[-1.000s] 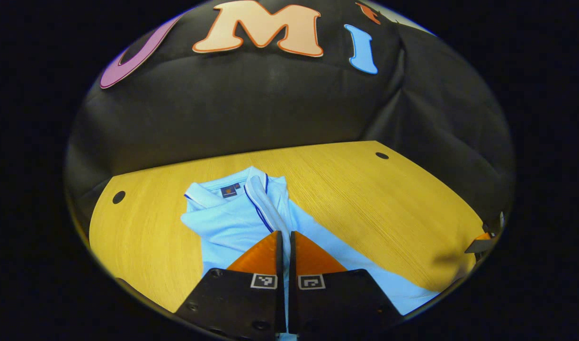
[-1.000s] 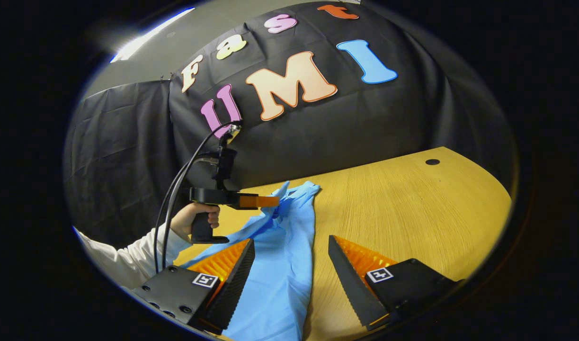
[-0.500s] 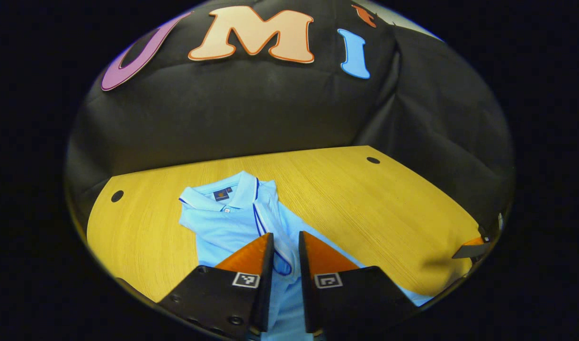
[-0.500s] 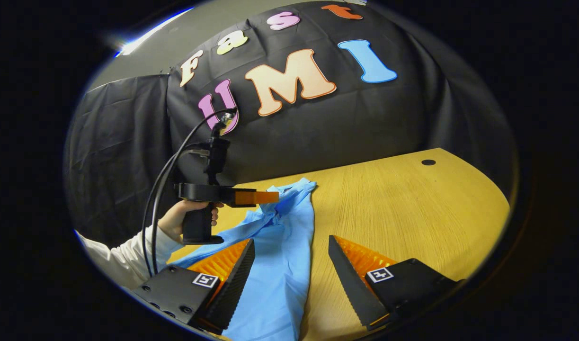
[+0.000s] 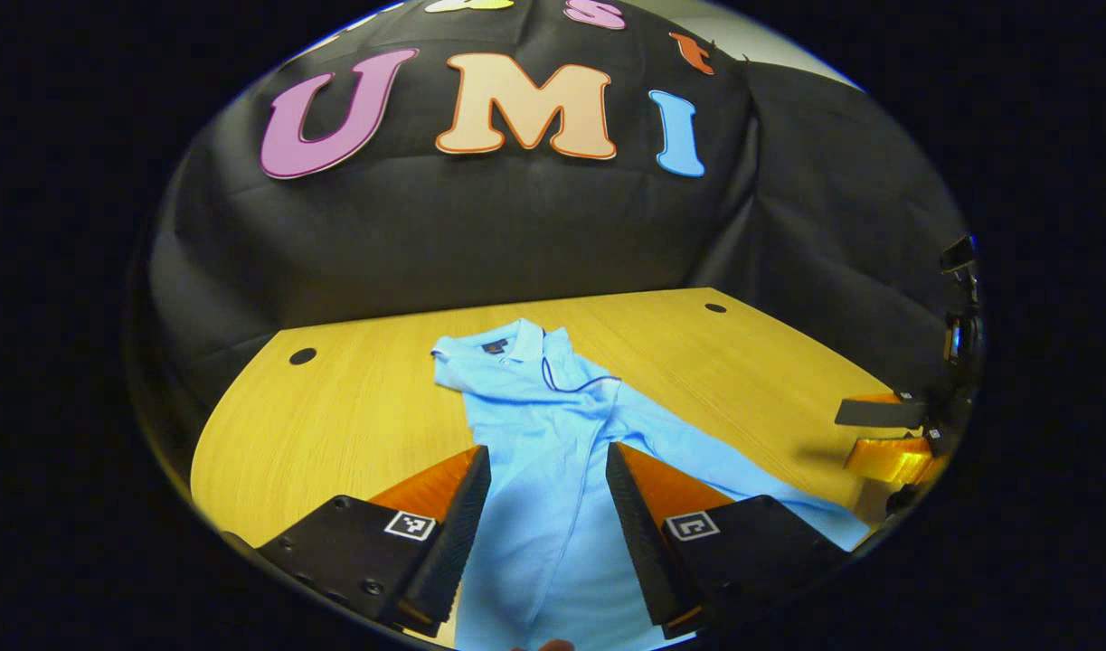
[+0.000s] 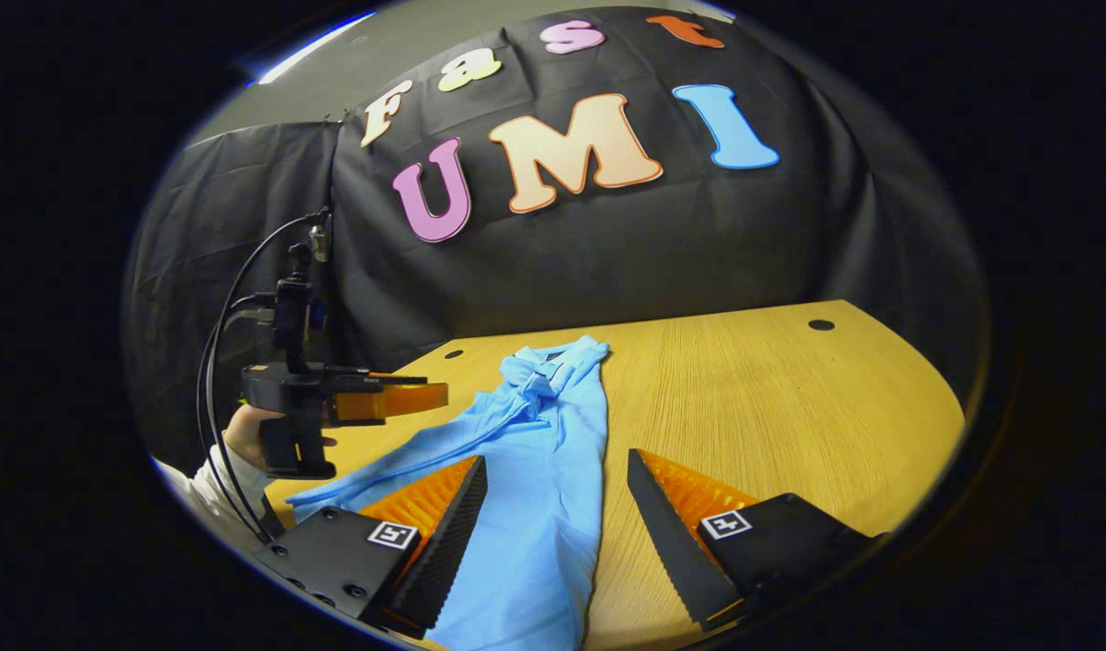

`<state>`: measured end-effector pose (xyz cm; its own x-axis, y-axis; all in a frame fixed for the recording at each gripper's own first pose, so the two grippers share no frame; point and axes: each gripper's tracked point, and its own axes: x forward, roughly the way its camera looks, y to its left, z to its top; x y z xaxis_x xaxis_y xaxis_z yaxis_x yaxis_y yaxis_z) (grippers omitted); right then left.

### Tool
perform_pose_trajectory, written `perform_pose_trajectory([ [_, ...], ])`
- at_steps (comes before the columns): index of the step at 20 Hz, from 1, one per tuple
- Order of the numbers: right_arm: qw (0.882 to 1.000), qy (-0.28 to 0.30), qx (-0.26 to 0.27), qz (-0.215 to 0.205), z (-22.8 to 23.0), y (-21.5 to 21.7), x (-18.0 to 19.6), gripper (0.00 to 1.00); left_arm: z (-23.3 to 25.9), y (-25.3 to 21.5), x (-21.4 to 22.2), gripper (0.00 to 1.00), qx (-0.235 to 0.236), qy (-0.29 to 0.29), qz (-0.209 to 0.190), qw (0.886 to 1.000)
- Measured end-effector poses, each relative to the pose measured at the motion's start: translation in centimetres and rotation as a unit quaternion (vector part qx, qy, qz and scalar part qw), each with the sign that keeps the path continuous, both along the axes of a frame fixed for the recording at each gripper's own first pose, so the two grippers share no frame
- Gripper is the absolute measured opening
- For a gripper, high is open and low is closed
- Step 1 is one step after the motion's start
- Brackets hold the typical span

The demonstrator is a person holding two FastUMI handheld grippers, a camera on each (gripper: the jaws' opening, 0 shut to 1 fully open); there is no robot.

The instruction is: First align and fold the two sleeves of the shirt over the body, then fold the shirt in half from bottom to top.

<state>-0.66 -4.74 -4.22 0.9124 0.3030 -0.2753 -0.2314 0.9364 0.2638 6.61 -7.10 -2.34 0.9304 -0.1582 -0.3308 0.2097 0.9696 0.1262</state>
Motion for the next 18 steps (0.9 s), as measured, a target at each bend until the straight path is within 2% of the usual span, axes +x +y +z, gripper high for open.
perform_pose_trajectory([
  [4,1.000,0.010,-0.028,0.000,-1.2,0.6,-2.5,0.98,-0.6,2.9,-5.4,0.77,-0.009,-0.013,0.026,1.000],
  [10,0.997,0.048,-0.059,-0.010,-4.6,1.0,-7.6,0.98,-3.4,3.3,-12.4,0.79,-0.054,-0.001,0.032,0.998],
  [18,0.994,0.095,-0.055,-0.001,-8.8,2.3,-12.0,0.98,-8.0,5.9,-18.0,0.79,-0.028,0.026,0.063,0.997],
])
